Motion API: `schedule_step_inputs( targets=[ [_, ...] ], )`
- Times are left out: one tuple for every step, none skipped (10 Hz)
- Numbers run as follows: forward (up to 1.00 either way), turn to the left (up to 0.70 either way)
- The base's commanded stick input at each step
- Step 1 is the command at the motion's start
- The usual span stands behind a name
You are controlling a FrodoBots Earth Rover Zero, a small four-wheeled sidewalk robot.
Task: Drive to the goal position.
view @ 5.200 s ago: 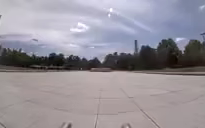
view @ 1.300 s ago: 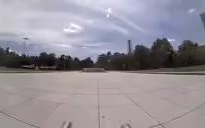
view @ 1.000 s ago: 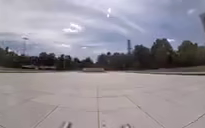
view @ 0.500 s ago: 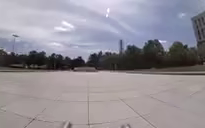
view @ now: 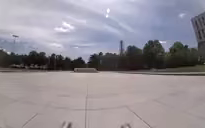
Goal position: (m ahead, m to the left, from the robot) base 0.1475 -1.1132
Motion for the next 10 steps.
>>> schedule_step_inputs(
  targets=[
    [0.7,0.04],
    [0.7,0.19],
    [0.7,0.29],
    [0.7,0.32],
    [0.7,0.22],
    [0.7,0.07],
    [0.7,0.0],
    [0.7,0.0],
    [0.7,0.0],
    [0.7,0.0]
  ],
)
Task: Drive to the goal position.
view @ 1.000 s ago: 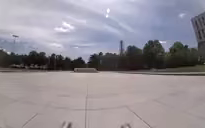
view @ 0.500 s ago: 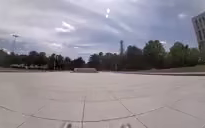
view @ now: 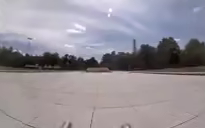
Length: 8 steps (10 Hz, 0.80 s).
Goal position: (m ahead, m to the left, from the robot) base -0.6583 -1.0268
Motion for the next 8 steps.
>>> schedule_step_inputs(
  targets=[
    [0.7,0.0],
    [0.7,0.0],
    [0.7,0.0],
    [0.7,0.0],
    [0.7,-0.03],
    [0.7,-0.24],
    [0.7,-0.29],
    [0.7,-0.22]
  ],
)
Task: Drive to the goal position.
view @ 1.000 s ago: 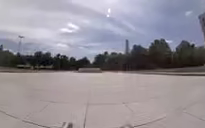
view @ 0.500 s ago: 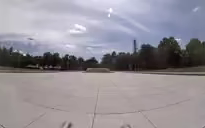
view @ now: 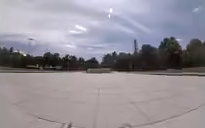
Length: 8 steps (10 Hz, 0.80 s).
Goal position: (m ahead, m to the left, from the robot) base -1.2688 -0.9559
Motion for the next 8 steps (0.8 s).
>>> schedule_step_inputs(
  targets=[
    [0.7,-0.05],
    [0.7,0.0],
    [0.7,0.0],
    [0.7,0.0],
    [0.7,0.0],
    [0.7,0.0],
    [0.7,0.0],
    [0.7,0.0]
  ],
)
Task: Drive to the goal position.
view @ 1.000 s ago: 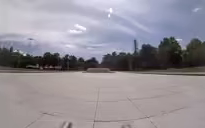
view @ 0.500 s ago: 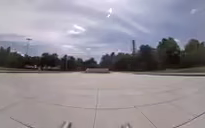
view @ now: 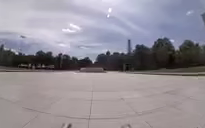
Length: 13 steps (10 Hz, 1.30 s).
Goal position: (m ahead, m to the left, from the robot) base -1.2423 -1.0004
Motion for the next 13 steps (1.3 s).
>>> schedule_step_inputs(
  targets=[
    [0.7,0.0],
    [0.7,0.0],
    [0.7,0.06],
    [0.7,0.24],
    [0.7,0.35],
    [0.7,0.35],
    [0.7,0.35],
    [0.7,0.35],
    [0.7,0.35],
    [0.7,0.35],
    [0.7,0.35],
    [0.7,0.35],
    [0.7,0.35]
  ],
)
